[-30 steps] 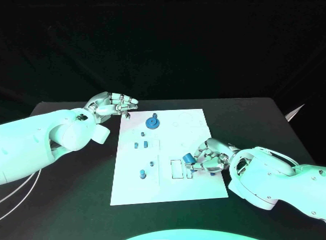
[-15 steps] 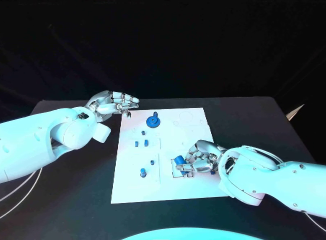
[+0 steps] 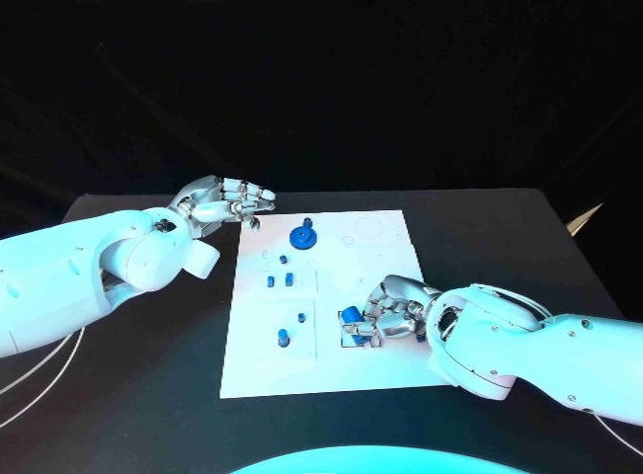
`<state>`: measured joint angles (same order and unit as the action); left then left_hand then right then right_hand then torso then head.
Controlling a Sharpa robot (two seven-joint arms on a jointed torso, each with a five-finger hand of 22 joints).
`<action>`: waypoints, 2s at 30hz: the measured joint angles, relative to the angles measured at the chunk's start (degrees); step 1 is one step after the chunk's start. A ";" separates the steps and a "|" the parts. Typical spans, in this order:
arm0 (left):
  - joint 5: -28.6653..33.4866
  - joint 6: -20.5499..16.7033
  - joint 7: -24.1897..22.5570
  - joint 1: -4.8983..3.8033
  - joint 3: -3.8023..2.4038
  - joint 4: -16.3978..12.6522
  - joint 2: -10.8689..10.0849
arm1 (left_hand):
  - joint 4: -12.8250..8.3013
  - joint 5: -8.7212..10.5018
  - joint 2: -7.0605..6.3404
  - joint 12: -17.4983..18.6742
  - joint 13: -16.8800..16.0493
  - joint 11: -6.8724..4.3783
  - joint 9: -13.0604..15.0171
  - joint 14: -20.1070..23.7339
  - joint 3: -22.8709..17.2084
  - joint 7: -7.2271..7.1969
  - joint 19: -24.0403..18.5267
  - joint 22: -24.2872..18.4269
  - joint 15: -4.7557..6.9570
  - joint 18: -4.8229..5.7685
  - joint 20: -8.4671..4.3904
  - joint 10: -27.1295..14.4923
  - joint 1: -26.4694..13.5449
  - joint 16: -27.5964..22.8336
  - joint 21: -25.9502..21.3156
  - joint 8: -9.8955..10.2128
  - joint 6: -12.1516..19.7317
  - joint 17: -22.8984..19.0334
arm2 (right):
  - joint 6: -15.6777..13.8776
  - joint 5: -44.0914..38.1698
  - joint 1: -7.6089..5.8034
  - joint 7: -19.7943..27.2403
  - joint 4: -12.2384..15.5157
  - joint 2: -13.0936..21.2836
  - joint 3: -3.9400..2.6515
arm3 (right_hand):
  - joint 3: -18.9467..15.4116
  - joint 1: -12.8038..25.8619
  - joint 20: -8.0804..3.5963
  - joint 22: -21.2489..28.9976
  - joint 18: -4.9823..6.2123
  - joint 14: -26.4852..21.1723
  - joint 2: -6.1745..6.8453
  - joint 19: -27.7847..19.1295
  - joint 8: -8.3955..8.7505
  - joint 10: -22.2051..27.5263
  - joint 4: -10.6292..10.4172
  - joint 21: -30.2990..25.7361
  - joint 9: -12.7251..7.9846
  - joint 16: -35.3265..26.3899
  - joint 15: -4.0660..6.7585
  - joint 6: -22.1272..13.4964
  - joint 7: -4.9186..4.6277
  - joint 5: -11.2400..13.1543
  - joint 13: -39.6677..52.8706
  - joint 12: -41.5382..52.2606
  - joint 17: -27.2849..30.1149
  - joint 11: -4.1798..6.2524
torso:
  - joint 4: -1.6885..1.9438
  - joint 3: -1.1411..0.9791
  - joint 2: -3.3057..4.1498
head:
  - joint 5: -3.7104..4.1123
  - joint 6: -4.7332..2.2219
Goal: Assemble the parts on the task board
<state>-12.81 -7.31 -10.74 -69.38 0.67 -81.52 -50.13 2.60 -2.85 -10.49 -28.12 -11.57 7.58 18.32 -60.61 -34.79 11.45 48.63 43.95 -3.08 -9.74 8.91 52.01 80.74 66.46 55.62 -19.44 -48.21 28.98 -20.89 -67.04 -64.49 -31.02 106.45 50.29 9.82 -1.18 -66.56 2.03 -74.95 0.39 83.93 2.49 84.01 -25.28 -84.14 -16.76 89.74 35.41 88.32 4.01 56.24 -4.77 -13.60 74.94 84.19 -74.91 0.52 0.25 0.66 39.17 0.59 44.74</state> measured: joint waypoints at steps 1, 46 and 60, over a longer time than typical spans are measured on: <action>0.00 0.00 0.01 0.00 0.00 0.00 -0.01 | 0.00 0.00 0.00 0.00 0.00 0.00 0.00 0.00 0.00 0.00 0.00 0.00 0.00 0.00 0.00 0.00 0.00 0.00 0.00 0.00 0.00 0.00 | 0.03 -0.04 0.00 0.00 -0.10 -0.05 0.00 | -0.09 0.00 0.00 0.00 0.00 0.00 0.00 0.00 -0.01 0.00 -0.09 0.00 0.04 0.00 0.00 0.00 0.00 0.00 0.00 0.00 0.00 0.00 | -0.01 0.00 0.00 | -0.02 0.00; 0.00 0.01 0.39 -0.01 0.00 -0.12 -0.57 | 0.00 0.00 0.00 -0.22 0.04 0.21 -0.03 0.00 0.00 0.00 0.00 -0.11 0.00 0.00 0.00 -0.21 0.00 0.00 0.00 0.00 0.00 0.00 | -0.09 -9.04 0.28 -0.15 3.24 2.90 0.00 | -4.01 -4.07 0.01 0.03 0.00 -0.01 1.63 0.00 -1.34 0.21 0.74 0.00 0.60 0.00 0.41 1.05 1.71 -0.27 -0.03 -1.14 0.01 0.20 | -0.05 -0.03 -0.05 | -0.17 0.03; 0.01 0.01 0.39 -0.01 0.00 -0.16 -0.59 | 0.00 0.00 0.00 -0.22 0.03 0.21 -0.04 0.00 0.00 0.00 0.00 -0.10 0.00 0.00 0.00 -0.21 0.00 0.00 0.00 0.00 0.00 0.00 | 1.22 -8.35 0.86 2.31 2.44 2.77 0.05 | -1.31 -8.64 -0.40 0.04 0.00 -0.01 3.33 0.00 -1.33 0.00 0.08 0.00 -0.04 -0.01 0.41 1.23 1.88 -0.27 -0.03 -1.11 0.01 0.41 | -0.02 -0.04 -0.04 | -0.13 0.20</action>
<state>-12.80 -7.31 -10.35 -69.39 0.67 -81.68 -50.72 2.60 -2.85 -10.49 -28.33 -11.53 7.79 18.28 -60.61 -34.79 11.45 48.63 43.85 -3.08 -9.74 8.91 51.80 80.74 66.46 55.63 -19.43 -48.21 28.98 -19.66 -75.39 -63.62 -28.71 108.89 53.06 9.86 -2.49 -75.19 1.63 -74.91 0.39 83.92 5.81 84.01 -26.61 -84.14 -16.67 89.74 35.37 88.31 4.42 57.47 -2.90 -13.87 74.90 83.08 -74.90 0.93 0.23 0.62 39.12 0.46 44.93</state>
